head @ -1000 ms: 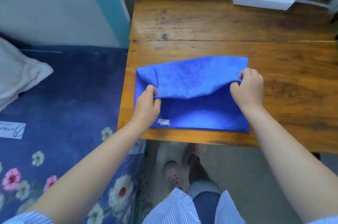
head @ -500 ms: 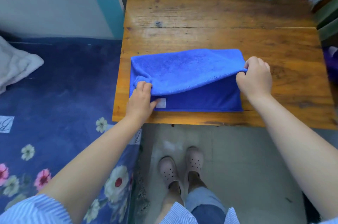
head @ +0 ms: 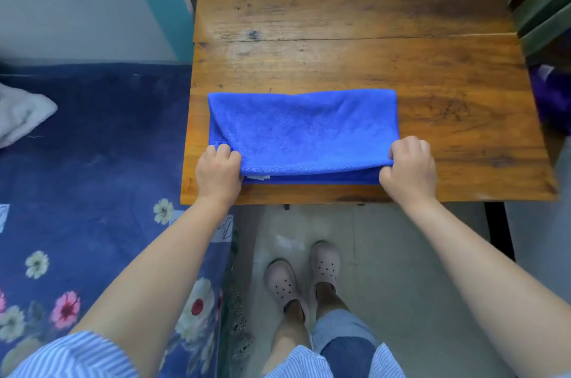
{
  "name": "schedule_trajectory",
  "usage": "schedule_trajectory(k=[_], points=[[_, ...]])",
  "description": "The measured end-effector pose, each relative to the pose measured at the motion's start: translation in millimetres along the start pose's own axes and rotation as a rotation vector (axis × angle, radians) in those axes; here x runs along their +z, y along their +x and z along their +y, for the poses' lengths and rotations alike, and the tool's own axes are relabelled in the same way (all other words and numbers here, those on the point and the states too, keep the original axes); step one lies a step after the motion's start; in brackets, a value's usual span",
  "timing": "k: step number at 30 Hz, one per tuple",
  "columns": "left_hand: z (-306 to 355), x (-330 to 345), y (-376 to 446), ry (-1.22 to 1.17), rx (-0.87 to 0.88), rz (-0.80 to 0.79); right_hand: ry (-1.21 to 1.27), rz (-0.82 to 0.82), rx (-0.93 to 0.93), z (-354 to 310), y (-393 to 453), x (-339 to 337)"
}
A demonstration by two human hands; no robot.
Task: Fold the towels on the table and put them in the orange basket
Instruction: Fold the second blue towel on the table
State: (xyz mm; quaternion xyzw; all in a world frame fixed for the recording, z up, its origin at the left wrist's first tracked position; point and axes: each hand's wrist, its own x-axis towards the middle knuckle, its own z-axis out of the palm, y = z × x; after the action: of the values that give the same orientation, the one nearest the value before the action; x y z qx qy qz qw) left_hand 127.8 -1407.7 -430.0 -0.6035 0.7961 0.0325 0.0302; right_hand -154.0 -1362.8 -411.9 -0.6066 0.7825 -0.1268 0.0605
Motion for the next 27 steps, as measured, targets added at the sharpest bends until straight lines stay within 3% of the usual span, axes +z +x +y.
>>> schedule_trajectory(k=[7,11,15,27], points=[[-4.9,13.5,-17.0,-0.083,0.049,-0.103,-0.174,-0.12,-0.044,14.6,-21.3,19.9],[-13.4,7.8,-14.0,-0.293,0.041,-0.048,-0.085,-0.018,-0.034,7.3,-12.1,15.2],[-15.8,-0.8,-10.4,-0.316,0.07,-0.081,0.074,0.053,0.046,-4.4,4.6,-3.1],[13.3,-1.5,20.8,-0.24,-0.267,-0.113,-0.046,0.202,-0.095,3.5,-5.5,9.0]])
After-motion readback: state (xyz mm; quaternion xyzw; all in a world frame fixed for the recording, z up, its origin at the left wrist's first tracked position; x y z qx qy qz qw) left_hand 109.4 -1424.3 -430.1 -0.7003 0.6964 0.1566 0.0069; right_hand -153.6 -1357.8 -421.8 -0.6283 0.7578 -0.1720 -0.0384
